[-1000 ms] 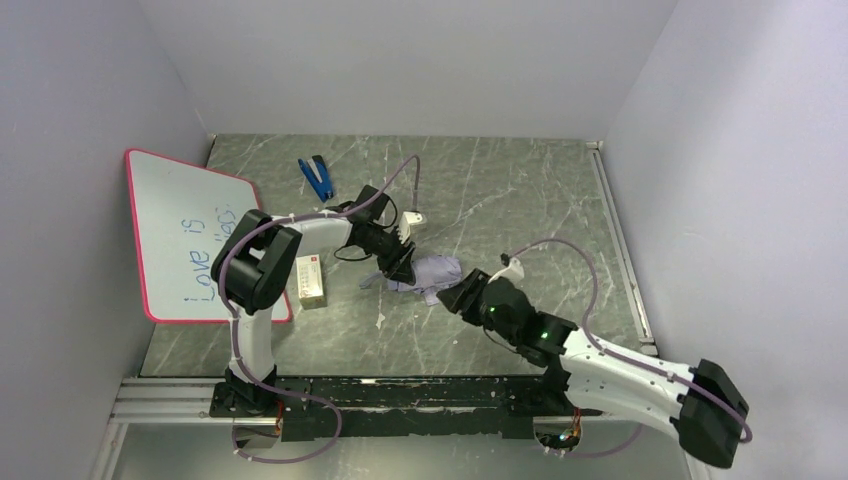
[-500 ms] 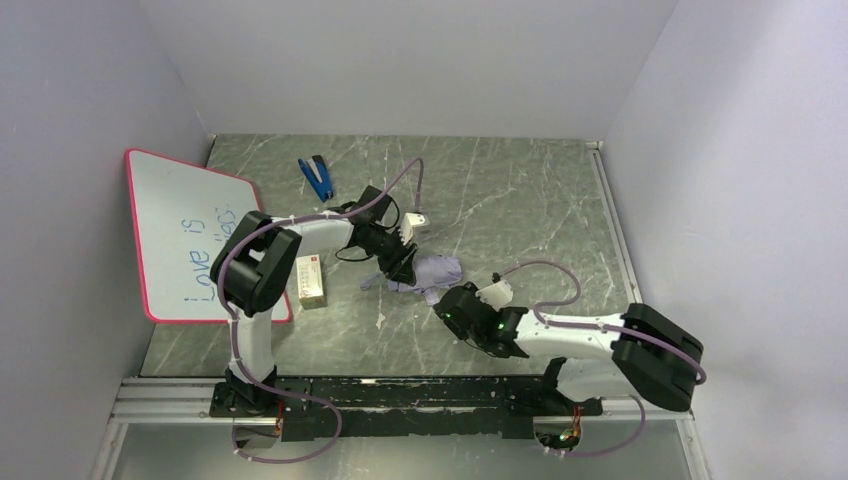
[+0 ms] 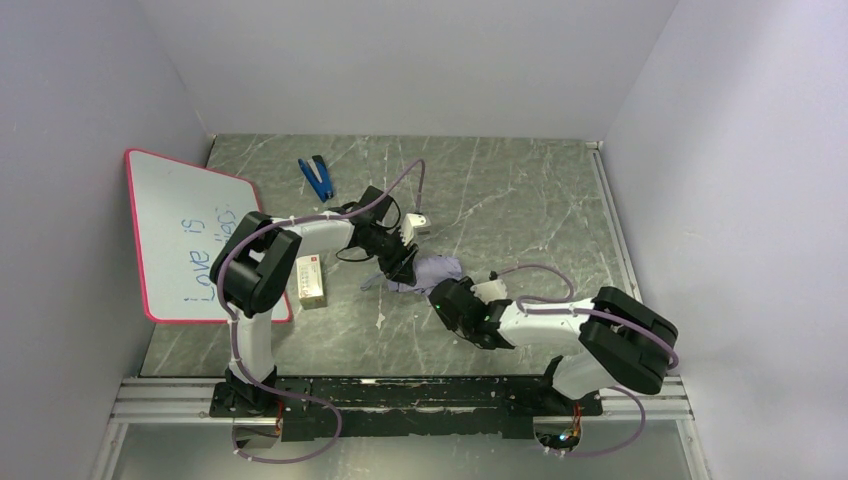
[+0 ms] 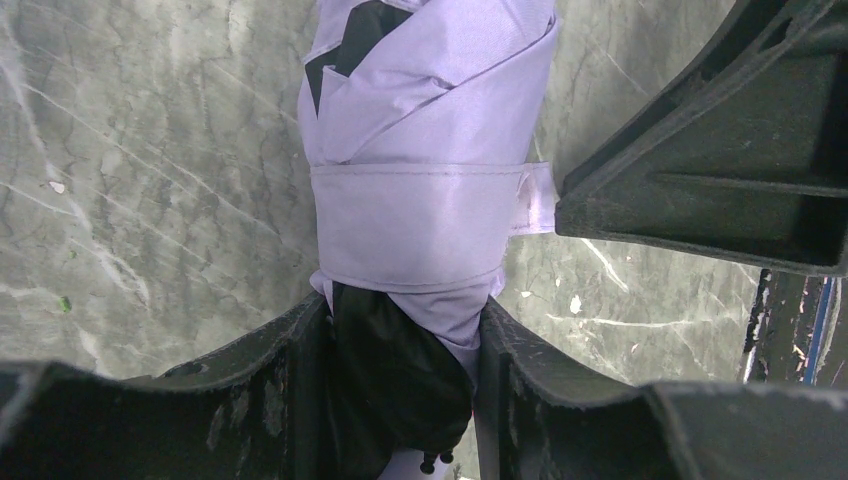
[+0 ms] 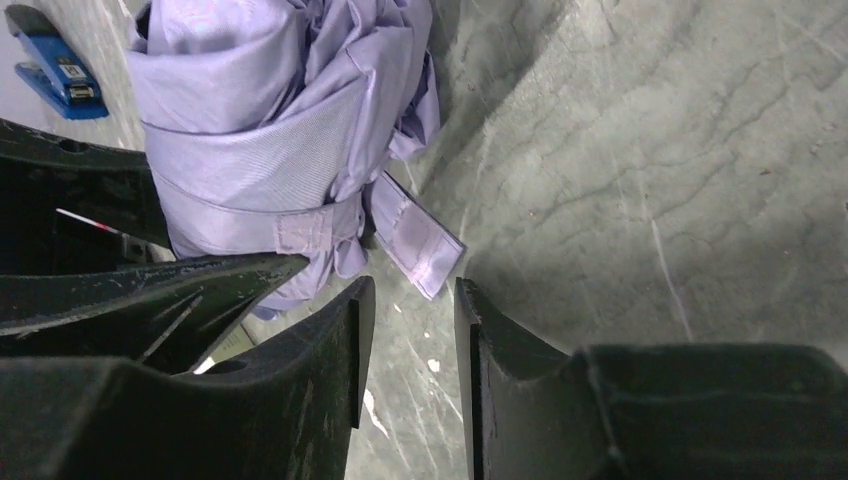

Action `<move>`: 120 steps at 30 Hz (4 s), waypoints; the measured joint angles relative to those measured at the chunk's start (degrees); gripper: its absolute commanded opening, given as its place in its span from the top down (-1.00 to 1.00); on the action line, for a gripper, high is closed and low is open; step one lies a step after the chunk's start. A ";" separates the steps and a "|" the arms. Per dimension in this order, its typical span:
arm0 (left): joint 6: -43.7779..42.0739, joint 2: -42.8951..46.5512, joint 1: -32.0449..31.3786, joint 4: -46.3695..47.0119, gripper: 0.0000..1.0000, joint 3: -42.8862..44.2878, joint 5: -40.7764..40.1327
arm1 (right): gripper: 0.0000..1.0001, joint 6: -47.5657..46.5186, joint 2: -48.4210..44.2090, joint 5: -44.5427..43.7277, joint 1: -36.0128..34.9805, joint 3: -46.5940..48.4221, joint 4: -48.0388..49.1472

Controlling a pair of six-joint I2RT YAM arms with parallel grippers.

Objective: Put away the umbrella

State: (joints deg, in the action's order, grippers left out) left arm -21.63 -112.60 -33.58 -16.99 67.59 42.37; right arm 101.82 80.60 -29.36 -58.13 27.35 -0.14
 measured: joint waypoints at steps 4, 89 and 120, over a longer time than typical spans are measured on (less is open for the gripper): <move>0.00 0.00 -0.02 0.00 0.91 0.00 -0.02 | 0.22 -0.26 0.85 -0.57 0.79 -0.04 1.86; 0.00 0.04 -0.42 0.09 0.91 0.02 -0.81 | 0.42 -42.21 8.70 13.88 8.68 -9.79 42.03; 3.39 1.51 -2.93 0.26 0.90 -1.31 -3.10 | 1.00 -40.44 2.99 7.82 2.29 -20.72 48.09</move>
State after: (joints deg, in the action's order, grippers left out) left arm -18.24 -111.09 -36.51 -16.73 66.28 39.27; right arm 61.39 83.59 -21.54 -55.83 6.63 47.94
